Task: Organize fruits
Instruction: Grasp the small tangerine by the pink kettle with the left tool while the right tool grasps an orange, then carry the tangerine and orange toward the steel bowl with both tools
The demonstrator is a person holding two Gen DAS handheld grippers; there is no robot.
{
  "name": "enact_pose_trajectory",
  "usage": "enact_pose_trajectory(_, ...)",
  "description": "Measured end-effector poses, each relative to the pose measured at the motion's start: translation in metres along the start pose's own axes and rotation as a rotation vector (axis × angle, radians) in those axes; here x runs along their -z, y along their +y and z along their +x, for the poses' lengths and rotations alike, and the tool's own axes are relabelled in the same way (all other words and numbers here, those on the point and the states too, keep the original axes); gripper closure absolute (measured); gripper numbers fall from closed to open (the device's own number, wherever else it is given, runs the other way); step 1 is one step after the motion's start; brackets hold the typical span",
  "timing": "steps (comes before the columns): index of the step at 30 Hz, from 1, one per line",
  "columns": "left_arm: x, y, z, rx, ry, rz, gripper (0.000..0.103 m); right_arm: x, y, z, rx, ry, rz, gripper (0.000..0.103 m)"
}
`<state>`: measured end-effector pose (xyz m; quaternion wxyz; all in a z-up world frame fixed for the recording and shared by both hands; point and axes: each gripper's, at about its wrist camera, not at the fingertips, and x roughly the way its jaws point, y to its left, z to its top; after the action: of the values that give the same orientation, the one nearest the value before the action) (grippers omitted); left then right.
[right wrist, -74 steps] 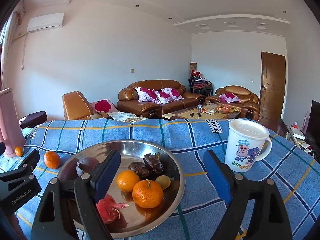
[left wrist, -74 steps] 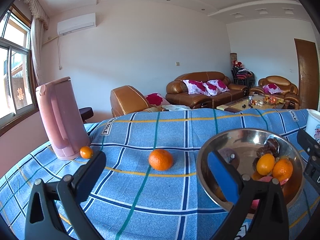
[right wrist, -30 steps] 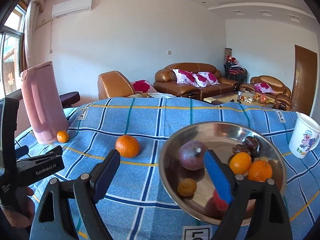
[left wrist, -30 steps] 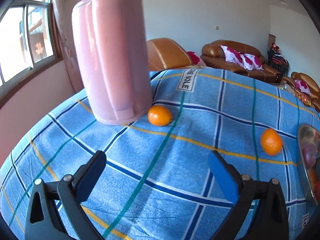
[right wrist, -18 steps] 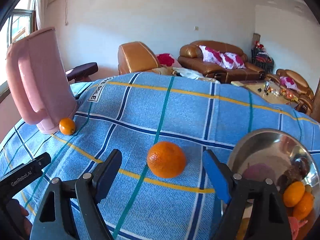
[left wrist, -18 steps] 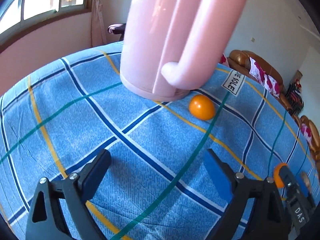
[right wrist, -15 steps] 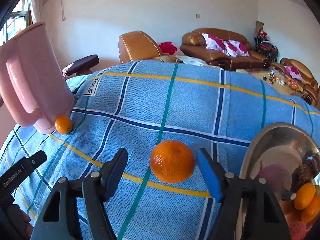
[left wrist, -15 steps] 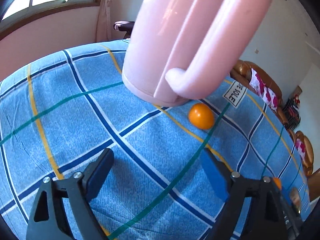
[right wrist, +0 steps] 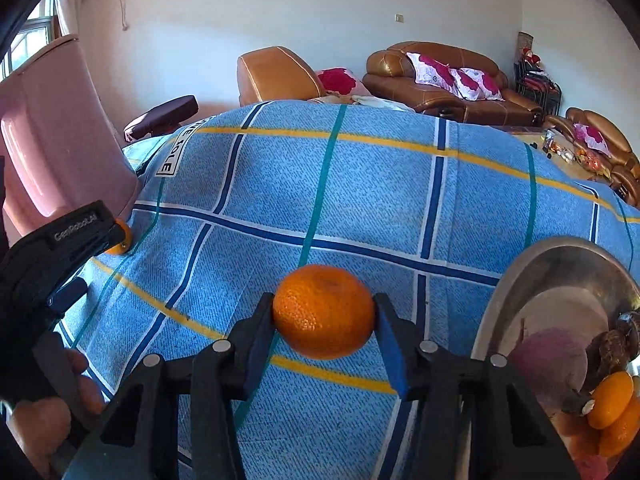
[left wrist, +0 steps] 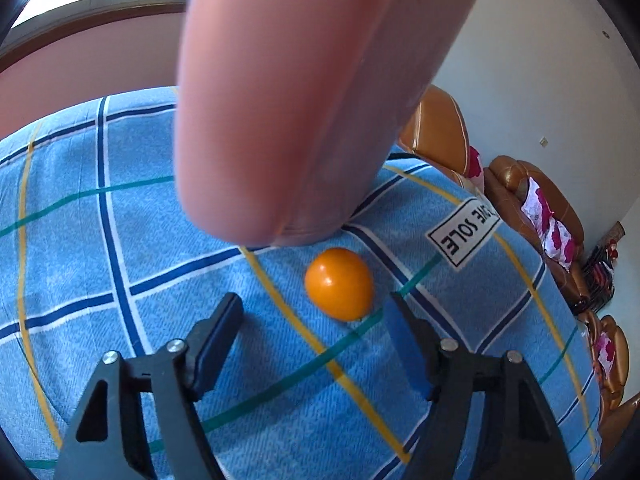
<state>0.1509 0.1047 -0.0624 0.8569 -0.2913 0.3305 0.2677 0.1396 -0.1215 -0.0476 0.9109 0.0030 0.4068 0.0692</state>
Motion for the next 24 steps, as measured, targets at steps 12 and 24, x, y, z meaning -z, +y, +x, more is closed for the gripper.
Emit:
enact_pose_trajectory(12, -0.01, -0.036, 0.033, -0.123, -0.043, -0.053, 0.064, -0.002, 0.003, 0.003, 0.0, 0.0, 0.0, 0.052)
enact_pose_trajectory(24, 0.004, -0.015, 0.012, -0.008, 0.019, 0.097, 0.065, -0.002, -0.002, 0.002, -0.003, -0.004, 0.013, 0.052)
